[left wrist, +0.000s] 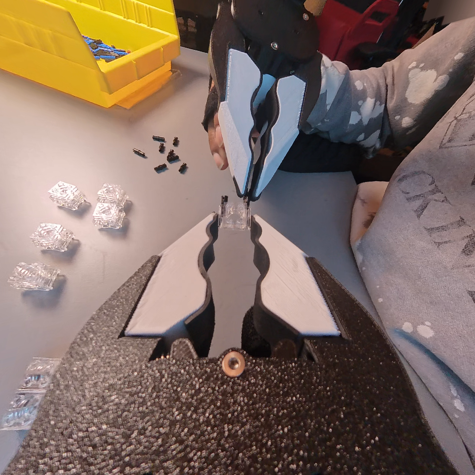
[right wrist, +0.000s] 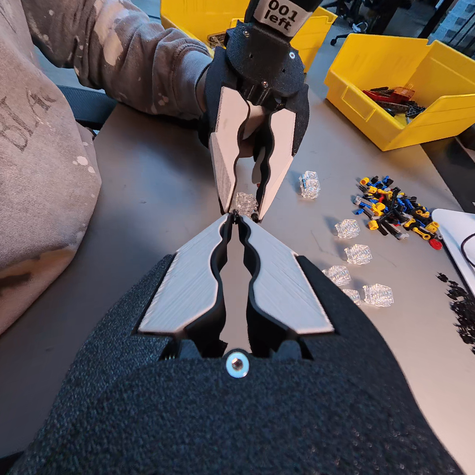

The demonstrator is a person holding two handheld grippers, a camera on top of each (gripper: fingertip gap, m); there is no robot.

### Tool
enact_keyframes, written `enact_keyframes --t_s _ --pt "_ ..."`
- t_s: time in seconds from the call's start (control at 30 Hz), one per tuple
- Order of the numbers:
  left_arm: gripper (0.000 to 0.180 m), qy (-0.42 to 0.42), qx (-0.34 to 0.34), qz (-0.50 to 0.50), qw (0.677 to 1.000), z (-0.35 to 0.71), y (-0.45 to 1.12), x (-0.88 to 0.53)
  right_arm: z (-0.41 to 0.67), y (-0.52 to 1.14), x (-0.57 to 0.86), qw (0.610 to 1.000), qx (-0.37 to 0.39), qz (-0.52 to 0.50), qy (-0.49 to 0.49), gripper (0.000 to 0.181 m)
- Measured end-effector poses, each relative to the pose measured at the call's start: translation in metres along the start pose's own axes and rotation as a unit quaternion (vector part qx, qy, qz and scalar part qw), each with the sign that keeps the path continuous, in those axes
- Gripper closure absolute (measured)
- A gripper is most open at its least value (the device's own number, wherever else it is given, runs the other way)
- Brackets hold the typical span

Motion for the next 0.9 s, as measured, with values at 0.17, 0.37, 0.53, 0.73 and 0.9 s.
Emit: enact_keyframes --t_s 0.17,0.37,0.53,0.73,0.9 --pt "0.158 0.063 -0.049 0.054 0.995 -0.006 0.006 -0.002 -0.007 0.003 -0.002 1.0 -0.022 0.013 0.016 0.177" --pt "0.159 0.035 0.022 0.045 0.998 0.01 0.002 -0.001 0.003 -0.002 0.004 0.997 0.031 0.021 0.066 0.177" --pt "0.158 0.036 0.068 0.057 0.995 0.025 -0.005 0.0 0.016 -0.009 0.01 0.991 0.082 0.023 0.1 0.177" --pt "0.159 0.046 0.06 0.073 0.994 0.024 -0.006 -0.003 0.017 -0.005 0.012 0.991 0.082 0.013 0.109 0.177" --pt "0.158 -0.022 0.092 0.076 0.993 0.032 -0.015 -0.018 0.024 -0.009 0.03 0.988 0.115 -0.063 0.079 0.169"
Point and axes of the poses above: each gripper's, where its closed fingertips meet, y out along the fingers, z out of its top, x = y × z across the jaws, the point moved 2 cm from there along -y, back along the fingers, and after that the axes turned 4 degrees about -z, right-handed, at the moved point
